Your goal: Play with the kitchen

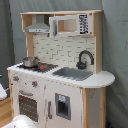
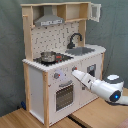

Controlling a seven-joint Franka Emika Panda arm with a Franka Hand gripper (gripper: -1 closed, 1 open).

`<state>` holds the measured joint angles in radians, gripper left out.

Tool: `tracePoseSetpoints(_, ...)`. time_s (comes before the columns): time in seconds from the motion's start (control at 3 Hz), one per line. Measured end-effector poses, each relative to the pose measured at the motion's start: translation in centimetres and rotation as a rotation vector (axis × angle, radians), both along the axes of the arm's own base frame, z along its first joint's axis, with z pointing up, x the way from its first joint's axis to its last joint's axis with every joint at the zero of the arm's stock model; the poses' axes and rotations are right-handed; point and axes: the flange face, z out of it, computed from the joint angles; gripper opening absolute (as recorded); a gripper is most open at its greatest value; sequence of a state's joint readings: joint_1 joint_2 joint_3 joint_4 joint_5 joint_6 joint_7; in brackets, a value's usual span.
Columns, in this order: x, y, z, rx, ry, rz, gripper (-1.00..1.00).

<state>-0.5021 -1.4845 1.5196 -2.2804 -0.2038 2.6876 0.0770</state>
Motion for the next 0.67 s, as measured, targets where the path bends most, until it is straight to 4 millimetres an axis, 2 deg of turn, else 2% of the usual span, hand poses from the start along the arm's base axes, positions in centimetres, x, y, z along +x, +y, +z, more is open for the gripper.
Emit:
tracePoseSetpoints(0.33,1.0,1.6,-2.2,-0.099,0.015,-0.002,1.00)
tracePoseSetpoints(0.67,3.1,2.9,-3.3,-0.110,0.026,-0.002,1.00)
